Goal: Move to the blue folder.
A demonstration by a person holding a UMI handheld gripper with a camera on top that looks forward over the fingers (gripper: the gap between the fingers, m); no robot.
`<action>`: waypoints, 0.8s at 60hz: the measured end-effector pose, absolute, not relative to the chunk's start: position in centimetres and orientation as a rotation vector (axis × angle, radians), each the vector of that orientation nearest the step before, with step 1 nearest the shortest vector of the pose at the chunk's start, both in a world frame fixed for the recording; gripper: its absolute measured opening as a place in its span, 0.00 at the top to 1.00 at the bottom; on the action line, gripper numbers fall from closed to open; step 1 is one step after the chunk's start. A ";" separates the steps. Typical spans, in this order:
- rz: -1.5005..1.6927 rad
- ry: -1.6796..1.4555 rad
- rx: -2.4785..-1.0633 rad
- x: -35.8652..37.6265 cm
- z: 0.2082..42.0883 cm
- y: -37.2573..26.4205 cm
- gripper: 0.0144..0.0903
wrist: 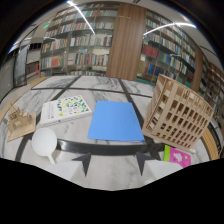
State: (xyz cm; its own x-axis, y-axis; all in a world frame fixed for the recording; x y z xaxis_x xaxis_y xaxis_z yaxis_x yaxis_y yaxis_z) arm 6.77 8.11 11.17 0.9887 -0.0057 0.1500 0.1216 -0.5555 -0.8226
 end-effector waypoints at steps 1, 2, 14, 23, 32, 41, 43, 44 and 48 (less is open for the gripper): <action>-0.160 -0.078 -2.161 6.7 10.9 8.8 0.06; -0.158 -0.074 -2.167 6.7 10.6 9.4 0.06; -0.158 -0.065 -2.195 8.1 8.7 16.1 0.06; -0.158 -0.077 -2.207 8.7 7.7 19.1 0.06; -0.146 -0.073 -2.223 9.0 6.8 20.1 0.06; -0.144 -0.070 -2.221 9.2 6.8 20.6 0.06; -0.147 -0.065 -2.222 9.3 6.7 20.6 0.06; -0.147 -0.064 -2.223 9.3 6.7 20.5 0.06; -0.148 -0.070 -2.220 9.2 6.7 20.5 0.06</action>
State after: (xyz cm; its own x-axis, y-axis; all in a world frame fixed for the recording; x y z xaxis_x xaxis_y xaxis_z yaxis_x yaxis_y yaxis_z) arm 9.22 20.53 6.66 0.9913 -0.0025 0.1318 0.1032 -0.6077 -0.7874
